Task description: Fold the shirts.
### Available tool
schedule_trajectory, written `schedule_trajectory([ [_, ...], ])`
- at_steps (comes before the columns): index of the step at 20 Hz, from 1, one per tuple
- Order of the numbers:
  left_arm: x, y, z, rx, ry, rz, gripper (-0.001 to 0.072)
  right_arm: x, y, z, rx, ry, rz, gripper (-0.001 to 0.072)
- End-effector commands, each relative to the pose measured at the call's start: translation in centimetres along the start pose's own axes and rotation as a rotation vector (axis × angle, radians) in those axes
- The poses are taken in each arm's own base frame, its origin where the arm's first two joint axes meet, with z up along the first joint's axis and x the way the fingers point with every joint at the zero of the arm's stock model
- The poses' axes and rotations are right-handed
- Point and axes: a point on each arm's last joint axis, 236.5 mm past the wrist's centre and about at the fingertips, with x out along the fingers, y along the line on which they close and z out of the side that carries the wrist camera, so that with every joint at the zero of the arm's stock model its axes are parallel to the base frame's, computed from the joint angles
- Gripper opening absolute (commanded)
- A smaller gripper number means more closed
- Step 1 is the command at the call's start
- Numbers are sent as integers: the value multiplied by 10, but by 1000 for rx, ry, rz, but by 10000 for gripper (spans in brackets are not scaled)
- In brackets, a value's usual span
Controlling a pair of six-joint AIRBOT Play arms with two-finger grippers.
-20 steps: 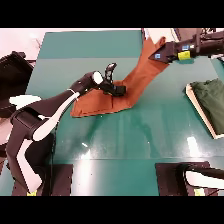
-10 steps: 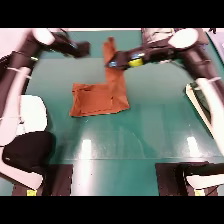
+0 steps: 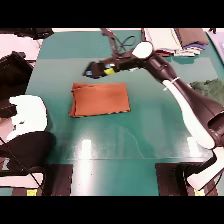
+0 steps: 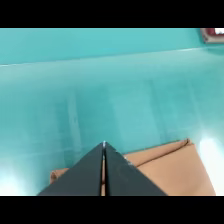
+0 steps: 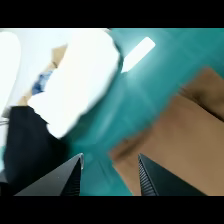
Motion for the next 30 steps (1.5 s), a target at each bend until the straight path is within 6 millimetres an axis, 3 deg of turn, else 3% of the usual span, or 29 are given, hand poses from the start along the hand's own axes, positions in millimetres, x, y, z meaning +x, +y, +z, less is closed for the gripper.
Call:
schedule_trajectory([
  [1,0,-9,-7,28,27,-15,26,-50,-88,-56,165,134,-159,406],
  [3,2,-19,-7,40,25,-30,26,-87,-140,-88,301,134,-249,406],
  [5,3,-26,-7,66,19,-41,26,-111,-181,-113,447,83,-315,407],
  [7,4,-32,-8,71,23,-53,26,-114,-202,-135,564,54,-315,414],
  [9,4,-33,-8,69,22,-58,26,-100,-209,-147,646,48,-279,462],
  [12,4,-33,-9,69,24,-58,26,-61,-209,-155,706,57,-222,462],
  [18,4,-39,-10,57,30,-84,26,28,-179,-149,652,108,-136,447],
  [19,4,-43,-10,52,30,-97,26,38,-172,-142,623,111,-124,396],
  [21,3,-46,-9,44,25,-113,25,50,-164,-124,548,100,-113,51],
  [22,3,-49,-9,41,24,-122,25,49,-162,-111,505,80,-106,14],
  [24,5,-62,-13,64,35,-138,25,38,-159,-81,452,25,-105,14],
  [26,7,-85,-21,113,50,-160,25,5,-166,-51,375,-28,-152,13],
  [28,9,-111,-30,178,63,-190,25,-49,-178,-25,306,-91,-242,13],
  [30,8,-135,-37,213,69,-230,25,-123,-198,-14,277,-125,-371,13],
])
